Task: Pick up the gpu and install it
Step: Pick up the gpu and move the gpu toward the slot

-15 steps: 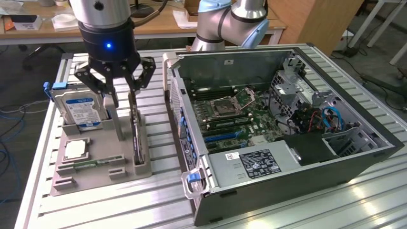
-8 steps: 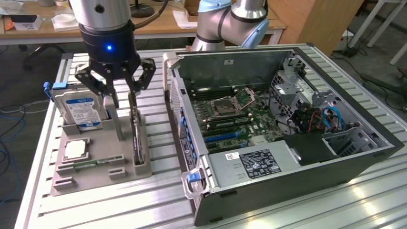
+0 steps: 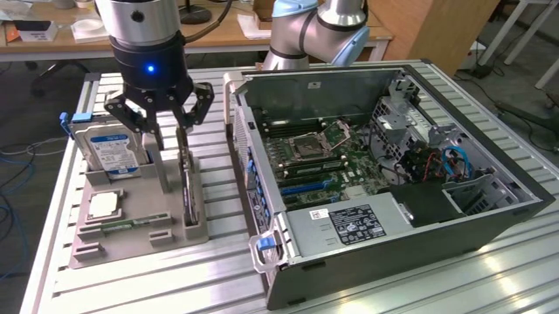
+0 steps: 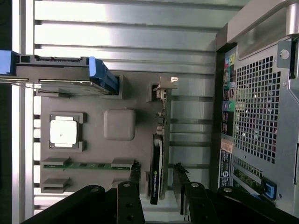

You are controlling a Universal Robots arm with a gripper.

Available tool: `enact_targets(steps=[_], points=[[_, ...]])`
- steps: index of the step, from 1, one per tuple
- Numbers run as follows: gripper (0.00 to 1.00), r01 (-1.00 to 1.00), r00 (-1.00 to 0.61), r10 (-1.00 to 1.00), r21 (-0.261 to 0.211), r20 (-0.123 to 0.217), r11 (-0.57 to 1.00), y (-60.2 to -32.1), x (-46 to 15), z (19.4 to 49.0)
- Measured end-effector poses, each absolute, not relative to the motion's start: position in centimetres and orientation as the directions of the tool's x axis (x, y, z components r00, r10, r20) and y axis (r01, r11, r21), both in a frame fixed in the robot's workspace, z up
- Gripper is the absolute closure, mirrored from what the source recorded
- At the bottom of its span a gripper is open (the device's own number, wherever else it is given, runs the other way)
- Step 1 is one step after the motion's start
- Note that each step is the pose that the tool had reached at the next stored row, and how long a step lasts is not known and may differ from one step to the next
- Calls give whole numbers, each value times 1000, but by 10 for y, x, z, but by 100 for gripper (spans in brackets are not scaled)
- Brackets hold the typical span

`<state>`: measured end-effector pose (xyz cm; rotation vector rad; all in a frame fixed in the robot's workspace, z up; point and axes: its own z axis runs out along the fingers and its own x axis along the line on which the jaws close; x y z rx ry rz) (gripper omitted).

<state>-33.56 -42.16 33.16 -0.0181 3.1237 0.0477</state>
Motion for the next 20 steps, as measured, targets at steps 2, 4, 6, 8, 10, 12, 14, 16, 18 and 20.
enact_targets(steps=[2,4,6,8,10,12,14,16,18,20], points=[[59,-12,-1000,-11,30,-18,999,-422,-336,331],[59,-12,-1000,-11,30,-18,999,-422,-336,330],[59,-12,-1000,-11,30,-18,999,-422,-336,329],[59,-12,-1000,-11,30,-18,999,-422,-336,328],[59,-12,-1000,-11,30,-18,999,-422,-336,327],[59,-12,-1000,-11,30,-18,999,-422,-336,326],[59,-12,-1000,-11,30,-18,999,-422,-336,326],[59,-12,-1000,-11,30,-18,999,-422,-336,325],[59,-12,-1000,-11,30,-18,999,-422,-336,324],[59,-12,-1000,-11,30,-18,999,-422,-336,323]])
